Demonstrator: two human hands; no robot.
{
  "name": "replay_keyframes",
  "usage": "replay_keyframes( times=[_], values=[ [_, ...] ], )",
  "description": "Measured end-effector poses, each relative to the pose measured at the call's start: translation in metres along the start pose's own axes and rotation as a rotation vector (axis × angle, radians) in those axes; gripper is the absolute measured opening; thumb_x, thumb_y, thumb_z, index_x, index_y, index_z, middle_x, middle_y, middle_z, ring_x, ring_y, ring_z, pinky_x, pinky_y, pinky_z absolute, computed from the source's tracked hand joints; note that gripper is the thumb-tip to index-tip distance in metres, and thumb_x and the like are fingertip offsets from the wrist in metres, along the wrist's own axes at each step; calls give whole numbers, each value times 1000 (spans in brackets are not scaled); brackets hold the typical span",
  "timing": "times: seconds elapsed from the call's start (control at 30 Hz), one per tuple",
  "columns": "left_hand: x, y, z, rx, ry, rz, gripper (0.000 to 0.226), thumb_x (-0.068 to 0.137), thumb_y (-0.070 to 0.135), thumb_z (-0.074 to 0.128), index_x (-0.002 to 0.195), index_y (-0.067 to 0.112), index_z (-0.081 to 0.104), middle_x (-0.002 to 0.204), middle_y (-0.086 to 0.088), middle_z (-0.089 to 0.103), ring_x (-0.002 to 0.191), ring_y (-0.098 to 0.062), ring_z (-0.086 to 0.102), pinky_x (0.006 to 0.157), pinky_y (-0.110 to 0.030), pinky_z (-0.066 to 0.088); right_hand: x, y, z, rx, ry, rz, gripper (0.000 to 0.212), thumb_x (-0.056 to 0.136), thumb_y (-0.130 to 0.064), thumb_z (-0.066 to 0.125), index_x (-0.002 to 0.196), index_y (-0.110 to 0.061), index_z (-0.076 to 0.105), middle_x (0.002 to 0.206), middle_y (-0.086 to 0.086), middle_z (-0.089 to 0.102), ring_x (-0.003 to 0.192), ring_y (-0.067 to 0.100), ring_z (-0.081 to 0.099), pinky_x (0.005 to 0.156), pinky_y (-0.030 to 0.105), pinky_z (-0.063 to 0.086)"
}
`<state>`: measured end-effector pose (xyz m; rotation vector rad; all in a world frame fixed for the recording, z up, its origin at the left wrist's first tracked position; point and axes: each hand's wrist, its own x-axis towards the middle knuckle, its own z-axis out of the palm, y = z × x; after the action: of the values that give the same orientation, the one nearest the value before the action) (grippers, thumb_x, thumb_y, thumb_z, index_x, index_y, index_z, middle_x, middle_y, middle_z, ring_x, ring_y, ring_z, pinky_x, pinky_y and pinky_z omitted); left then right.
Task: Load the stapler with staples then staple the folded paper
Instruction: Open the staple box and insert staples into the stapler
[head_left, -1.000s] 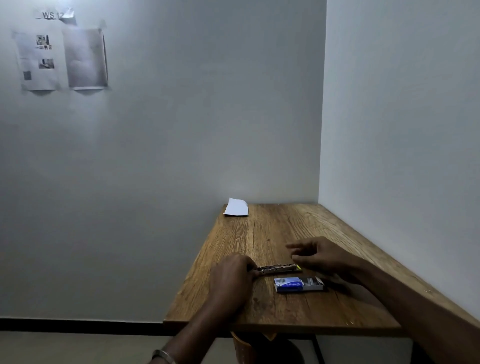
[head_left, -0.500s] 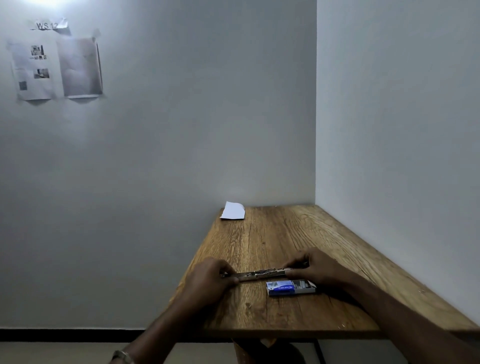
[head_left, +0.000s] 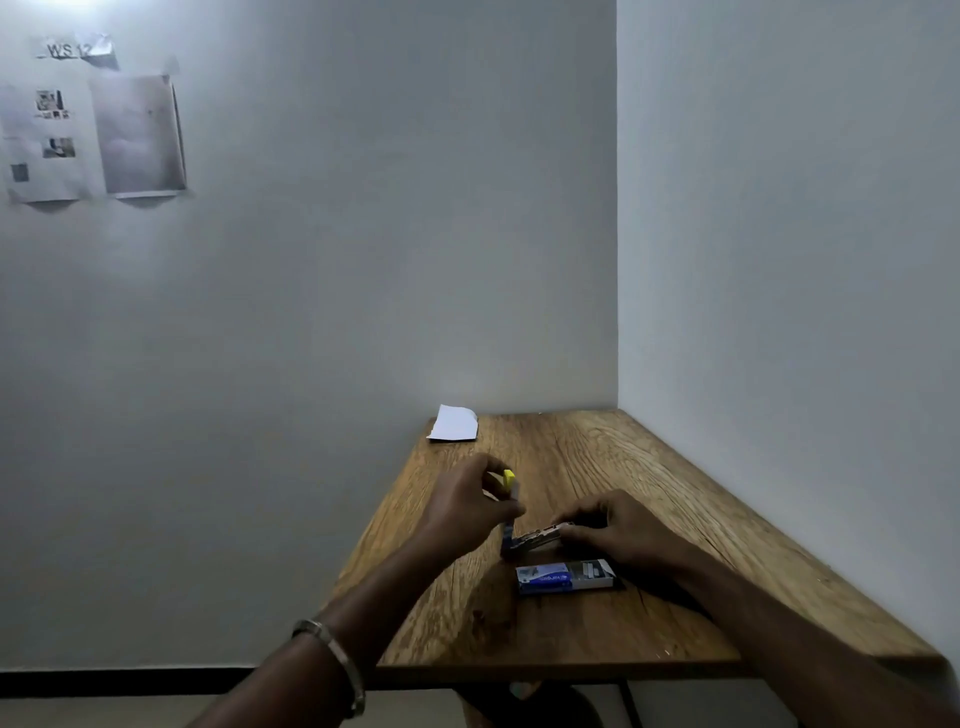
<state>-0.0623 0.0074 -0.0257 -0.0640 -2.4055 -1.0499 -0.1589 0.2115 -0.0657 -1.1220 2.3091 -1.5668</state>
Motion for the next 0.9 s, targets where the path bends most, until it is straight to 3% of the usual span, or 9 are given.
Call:
replay_keyframes(
  times=[0.1,0.27,0.4,0.53,0.63,0.7,0.77,0.9],
  values=[
    [4,3,15,-6,-15,28,29,77,16,81,102,19,66,91,7,69,80,-5,66,62,-15,54,-1,-2,1,91,48,6,13,91,-11,67,98,-16,77,95,2,77,90,16,74,71,22,58],
    [10,4,28,26,-49,16,24,79,19,80,102,19,72,91,12,68,82,-2,65,70,-23,56,-1,-3,1,163,107,-2,12,90,-12,68,99,-13,76,92,5,77,87,20,75,68,25,59],
    [12,4,29,-59,-88,3,22,80,18,78,99,21,67,93,10,69,82,-3,68,57,-15,53,2,-3,-1,227,179,-38,18,86,-12,73,105,-14,74,95,7,77,87,21,76,68,25,60],
    [15,6,30,-185,-146,-76,28,80,16,78,103,20,62,96,0,73,83,-9,72,65,-21,58,7,-3,-2,353,248,-33,34,83,-8,76,115,-13,67,96,14,77,88,27,76,68,31,61],
    [14,9,33,-247,-189,-119,40,79,16,79,112,20,56,98,1,71,84,-5,70,59,-16,53,9,-4,-4,423,269,-9,38,81,-18,76,117,-9,66,101,15,76,91,27,75,69,31,61],
    [15,9,37,-233,-174,-123,45,80,18,78,118,17,54,102,0,70,88,-4,67,67,-19,54,9,-4,-3,498,242,10,44,79,-30,72,116,-7,67,105,13,76,95,26,74,69,27,59],
    [14,9,41,-203,-142,-118,47,79,22,79,119,16,54,102,0,69,90,-5,67,73,-23,55,9,-5,-2,511,206,11,49,76,-40,73,115,-10,68,108,9,76,99,23,73,72,27,57],
    [13,10,47,-140,-79,-81,51,78,27,81,120,15,57,97,0,74,83,-2,69,67,-20,53,9,-4,-1,412,185,-24,52,68,-40,81,115,-23,68,110,4,76,107,22,70,85,36,54]
  ],
)
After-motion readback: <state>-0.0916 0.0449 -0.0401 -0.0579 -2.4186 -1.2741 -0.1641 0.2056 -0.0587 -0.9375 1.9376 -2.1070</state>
